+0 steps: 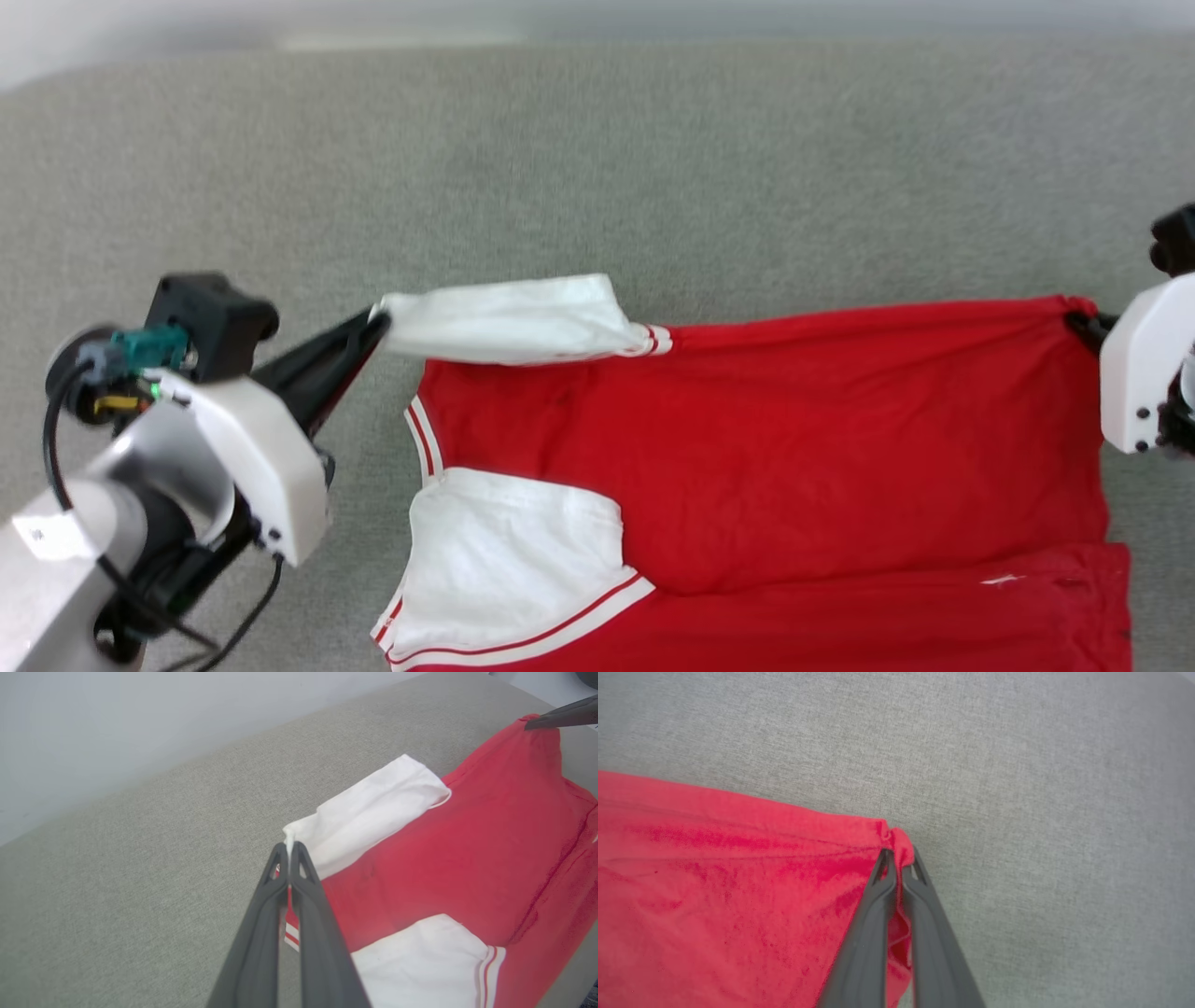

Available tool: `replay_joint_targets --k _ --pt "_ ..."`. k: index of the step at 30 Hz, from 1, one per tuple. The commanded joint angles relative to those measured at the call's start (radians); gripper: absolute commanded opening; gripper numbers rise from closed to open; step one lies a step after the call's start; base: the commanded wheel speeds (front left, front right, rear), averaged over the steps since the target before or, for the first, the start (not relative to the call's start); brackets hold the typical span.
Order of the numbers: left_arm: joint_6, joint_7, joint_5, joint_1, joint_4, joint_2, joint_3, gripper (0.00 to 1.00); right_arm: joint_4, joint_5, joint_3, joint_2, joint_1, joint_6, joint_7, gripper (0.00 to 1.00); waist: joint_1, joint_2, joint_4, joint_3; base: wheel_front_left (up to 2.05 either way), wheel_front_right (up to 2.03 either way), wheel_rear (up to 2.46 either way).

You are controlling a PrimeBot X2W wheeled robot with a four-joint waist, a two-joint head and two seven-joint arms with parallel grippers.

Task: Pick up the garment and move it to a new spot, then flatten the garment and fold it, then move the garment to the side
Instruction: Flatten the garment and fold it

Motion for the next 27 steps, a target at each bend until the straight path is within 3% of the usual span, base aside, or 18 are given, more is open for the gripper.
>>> replay_joint_targets --k 1,13,22,27 --pt "0.012 -0.010 -0.011 0.031 -0.005 0.008 0.008 0.00 -0.006 0.016 -0.014 0.006 0.029 -0.001 -0.009 0.00 0.0001 0.0000 -0.012 -0.052 0.00 0.00 0.00" --pt "0.097 -0.067 -0.095 0.315 -0.061 0.075 0.013 0.00 -0.155 0.008 -0.118 0.027 0.312 -0.001 -0.058 0.00 0.0001 0.0000 -0.021 -0.155 0.00 0.00 0.00" --pt "0.124 -0.065 -0.126 0.454 -0.016 0.057 -0.046 0.00 -0.242 -0.002 -0.145 0.055 0.498 -0.001 -0.049 0.00 0.0001 0.0000 -0.033 -0.162 0.00 0.00 0.00" --pt "0.116 -0.070 -0.121 0.483 0.050 0.026 -0.086 0.00 -0.254 -0.013 -0.114 0.029 0.540 -0.001 -0.049 0.00 0.0001 0.0000 -0.039 -0.158 0.00 0.00 0.00"
